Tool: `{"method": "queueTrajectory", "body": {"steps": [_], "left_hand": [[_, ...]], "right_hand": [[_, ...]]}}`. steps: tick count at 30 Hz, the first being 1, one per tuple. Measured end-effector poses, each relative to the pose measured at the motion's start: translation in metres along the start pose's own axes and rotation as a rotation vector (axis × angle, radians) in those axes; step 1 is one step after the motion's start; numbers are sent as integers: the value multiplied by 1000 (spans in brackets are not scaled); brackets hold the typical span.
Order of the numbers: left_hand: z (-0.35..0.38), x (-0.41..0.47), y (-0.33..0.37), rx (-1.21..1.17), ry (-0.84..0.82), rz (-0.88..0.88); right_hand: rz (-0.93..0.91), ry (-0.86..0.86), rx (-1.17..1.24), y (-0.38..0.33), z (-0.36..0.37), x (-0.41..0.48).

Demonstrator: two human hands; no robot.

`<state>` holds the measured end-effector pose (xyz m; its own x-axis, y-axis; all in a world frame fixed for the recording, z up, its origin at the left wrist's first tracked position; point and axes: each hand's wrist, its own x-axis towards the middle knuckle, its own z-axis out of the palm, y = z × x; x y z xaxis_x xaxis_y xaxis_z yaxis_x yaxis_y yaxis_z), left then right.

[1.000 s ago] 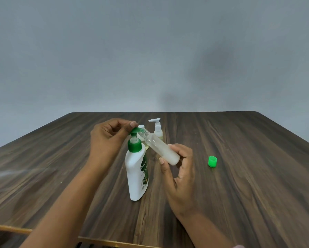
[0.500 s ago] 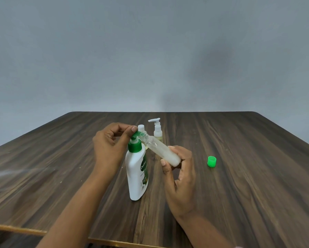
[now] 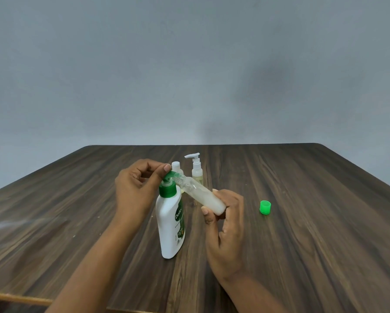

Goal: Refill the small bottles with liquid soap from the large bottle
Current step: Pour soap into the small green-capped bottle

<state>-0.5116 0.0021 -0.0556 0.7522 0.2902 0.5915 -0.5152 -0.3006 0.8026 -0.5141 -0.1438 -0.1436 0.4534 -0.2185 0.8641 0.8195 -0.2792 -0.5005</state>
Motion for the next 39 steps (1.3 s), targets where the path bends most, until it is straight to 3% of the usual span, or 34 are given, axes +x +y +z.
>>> {"method": "queueTrajectory", "body": {"steps": [9,39], "left_hand": [[-1,-2,5,94,40,116],[-6,1,0,130,-22,109]], "right_hand": [[3,-35,17,-1,0,0],[7,-27,8,-2,0,1]]}}
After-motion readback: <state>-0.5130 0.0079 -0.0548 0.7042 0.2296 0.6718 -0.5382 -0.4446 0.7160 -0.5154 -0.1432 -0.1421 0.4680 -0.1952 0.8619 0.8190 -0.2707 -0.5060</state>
